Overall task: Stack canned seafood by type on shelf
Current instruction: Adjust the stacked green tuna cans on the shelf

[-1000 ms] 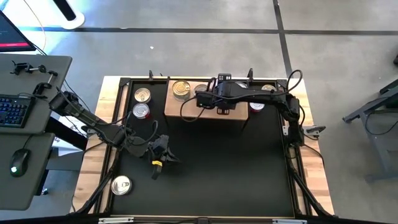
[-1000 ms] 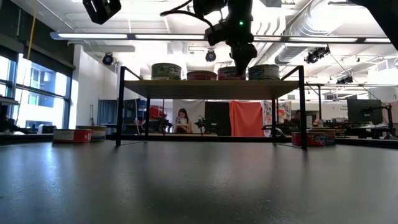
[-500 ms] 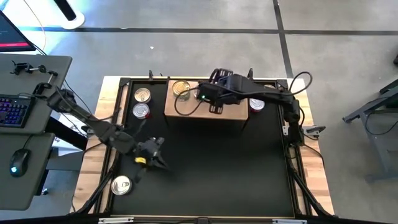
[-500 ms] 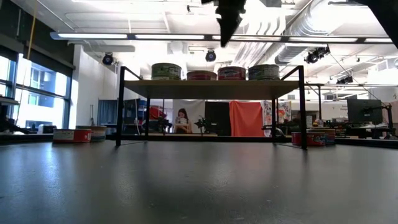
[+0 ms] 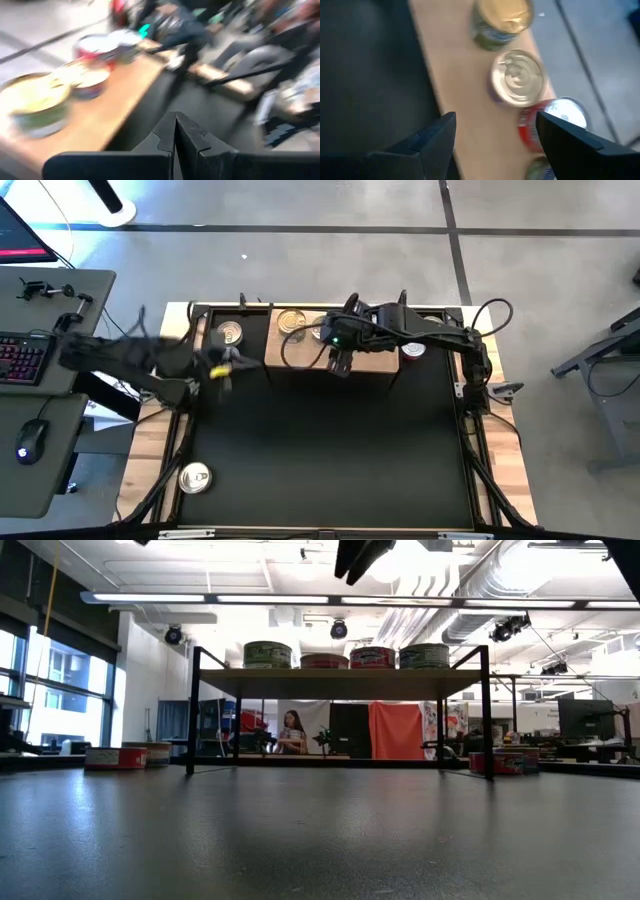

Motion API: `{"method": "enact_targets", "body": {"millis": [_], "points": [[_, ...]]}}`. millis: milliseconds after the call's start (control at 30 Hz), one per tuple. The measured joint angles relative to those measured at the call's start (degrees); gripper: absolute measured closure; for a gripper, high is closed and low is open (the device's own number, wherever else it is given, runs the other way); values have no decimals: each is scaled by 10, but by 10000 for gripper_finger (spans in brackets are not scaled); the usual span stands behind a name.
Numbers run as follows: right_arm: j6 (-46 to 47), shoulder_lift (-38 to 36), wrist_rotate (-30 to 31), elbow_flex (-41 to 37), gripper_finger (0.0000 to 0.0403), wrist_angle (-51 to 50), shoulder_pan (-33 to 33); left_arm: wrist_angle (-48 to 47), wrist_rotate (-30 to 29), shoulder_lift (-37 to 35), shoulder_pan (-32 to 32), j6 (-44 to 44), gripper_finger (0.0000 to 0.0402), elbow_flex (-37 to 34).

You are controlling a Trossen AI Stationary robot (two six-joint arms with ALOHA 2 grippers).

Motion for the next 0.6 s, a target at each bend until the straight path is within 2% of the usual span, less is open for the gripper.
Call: {"method": "enact_targets", "body": {"millis": [133, 233, 300, 400, 433, 467, 533, 600], "points": [[43, 0, -11, 0, 144, -18, 21, -153, 68, 46, 126, 46, 402, 83], [77, 0, 3, 0, 184, -34, 48, -218, 105, 90, 204, 111, 401, 105], [93, 0, 20, 0, 236, -50, 68, -238, 128, 123, 248, 169, 401, 105], [122, 0, 32, 0, 349, -83, 98, -245, 141, 173, 296, 292, 402, 105], [130, 0, 30, 0, 375, -82, 107, -241, 141, 188, 309, 344, 402, 105], [139, 0, 23, 0, 385, -79, 116, -234, 140, 202, 320, 399, 401, 105], [163, -1, 14, -1, 382, -80, 136, -221, 132, 225, 336, 498, 402, 105], [193, -3, 13, -1, 387, -80, 157, -216, 124, 244, 354, 567, 401, 105]]}}
